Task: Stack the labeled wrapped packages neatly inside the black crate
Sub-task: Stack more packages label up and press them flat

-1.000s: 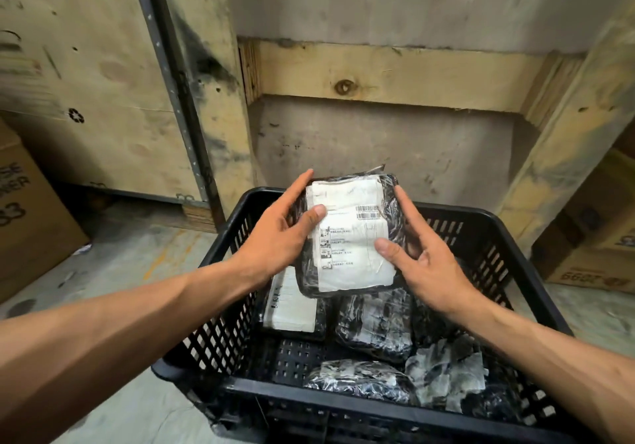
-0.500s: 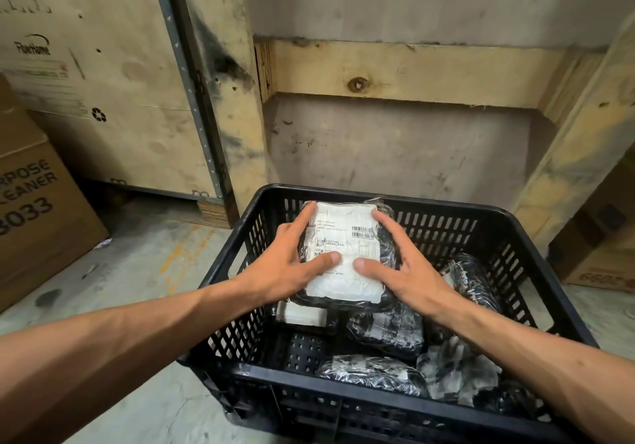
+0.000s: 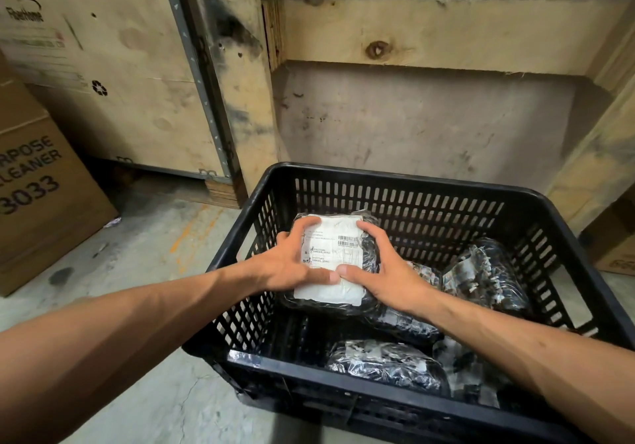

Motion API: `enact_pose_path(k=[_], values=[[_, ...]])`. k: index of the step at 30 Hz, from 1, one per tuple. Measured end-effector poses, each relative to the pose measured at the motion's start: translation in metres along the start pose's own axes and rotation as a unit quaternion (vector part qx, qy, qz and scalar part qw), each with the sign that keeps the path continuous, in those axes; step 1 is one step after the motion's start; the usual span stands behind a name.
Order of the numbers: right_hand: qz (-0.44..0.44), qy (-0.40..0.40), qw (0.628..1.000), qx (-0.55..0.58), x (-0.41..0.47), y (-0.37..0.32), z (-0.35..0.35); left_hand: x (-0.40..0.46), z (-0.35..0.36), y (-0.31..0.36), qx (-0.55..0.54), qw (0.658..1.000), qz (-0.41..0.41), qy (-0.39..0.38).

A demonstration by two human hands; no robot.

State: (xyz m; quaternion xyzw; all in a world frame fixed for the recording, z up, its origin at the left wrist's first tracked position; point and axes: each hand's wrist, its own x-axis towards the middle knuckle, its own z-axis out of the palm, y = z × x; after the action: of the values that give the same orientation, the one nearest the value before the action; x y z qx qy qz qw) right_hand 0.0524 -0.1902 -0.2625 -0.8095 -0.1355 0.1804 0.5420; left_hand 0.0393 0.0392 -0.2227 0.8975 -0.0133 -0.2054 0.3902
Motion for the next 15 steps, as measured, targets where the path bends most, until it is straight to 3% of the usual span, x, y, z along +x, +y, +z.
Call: enact_pose_path(k=[7,15], values=[[0.107,-0.011,0.99,-0.091,0.026,0.024,0.027,0.038,0.011,-0.012,0.087,0.992,-0.09,-0.028],[0.115,-0.029,0.985,-0.122,0.038,0.038,0.035,0.071,0.009,-0.029,0.146,0.974,-0.136,-0.103]])
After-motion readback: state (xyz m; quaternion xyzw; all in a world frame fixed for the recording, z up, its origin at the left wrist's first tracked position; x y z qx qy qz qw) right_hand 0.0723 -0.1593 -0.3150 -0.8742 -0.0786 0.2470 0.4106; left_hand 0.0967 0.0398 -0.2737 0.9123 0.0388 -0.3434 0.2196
